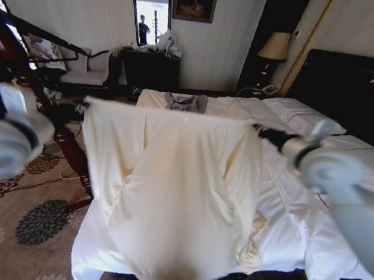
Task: Pick up the clothes from the bed and hang them on the clothes hanger.
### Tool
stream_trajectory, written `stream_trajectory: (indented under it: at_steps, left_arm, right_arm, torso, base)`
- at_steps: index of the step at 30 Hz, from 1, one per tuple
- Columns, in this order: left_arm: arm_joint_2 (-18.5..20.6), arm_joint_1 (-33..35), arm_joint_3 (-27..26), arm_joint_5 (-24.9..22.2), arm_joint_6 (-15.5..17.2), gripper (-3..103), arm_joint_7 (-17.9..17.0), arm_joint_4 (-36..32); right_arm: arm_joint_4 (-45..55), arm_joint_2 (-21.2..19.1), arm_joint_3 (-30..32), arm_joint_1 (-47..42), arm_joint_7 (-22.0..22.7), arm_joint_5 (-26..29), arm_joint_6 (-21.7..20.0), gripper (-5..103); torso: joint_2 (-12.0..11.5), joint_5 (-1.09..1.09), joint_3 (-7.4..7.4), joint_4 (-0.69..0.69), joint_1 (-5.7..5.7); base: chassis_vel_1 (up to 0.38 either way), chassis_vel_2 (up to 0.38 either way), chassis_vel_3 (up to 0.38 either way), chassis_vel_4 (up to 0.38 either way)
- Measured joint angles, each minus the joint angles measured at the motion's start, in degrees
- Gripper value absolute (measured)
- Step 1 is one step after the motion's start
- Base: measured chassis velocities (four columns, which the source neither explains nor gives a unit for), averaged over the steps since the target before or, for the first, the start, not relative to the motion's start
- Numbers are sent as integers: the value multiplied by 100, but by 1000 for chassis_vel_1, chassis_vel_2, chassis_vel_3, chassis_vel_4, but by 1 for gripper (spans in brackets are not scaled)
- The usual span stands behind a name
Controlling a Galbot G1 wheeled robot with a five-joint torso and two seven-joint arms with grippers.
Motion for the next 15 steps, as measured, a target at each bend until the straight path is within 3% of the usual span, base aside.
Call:
stream_trajectory:
  at_steps: [2,3,4,7,11,15]
  left_arm:
    - [-533,-732,1012,192,26,1,-16,144]
    - [-837,-1279,1594,313,22,1,-104,214]
    - [-837,-1279,1594,313,22,1,-104,214]
    - [-1517,-2250,2622,569,34,1,-283,444]
    - [-1926,-2827,3135,690,19,1,-368,674]
    - [-2097,-3449,3647,713,3,1,-435,878]
  right_arm:
    - [-254,153,-109,-11,-68,-222,57,0]
    - [-353,205,-137,-30,-114,-371,92,0]
    - [-353,205,-137,-30,-114,-371,92,0]
    - [-546,266,-181,-88,-202,-710,179,0]
    - [-670,298,-186,-89,-218,-840,241,0]
    - [-791,311,-180,-56,-304,-1001,299,0]
  torso:
    - [-1,-17,0,4,0]
    - [0,-12,-1,2,0]
    - [0,-12,-1,2,0]
    - [0,-8,0,-8,0]
    - [0,-4,0,-3,0]
    - [1,-6,-1,-1,-1]
  base:
    - [0,0,0,0]
    - [0,0,0,0]
    - [0,0,0,0]
    - [0,0,0,0]
    - [0,0,0,0]
    - [0,0,0,0]
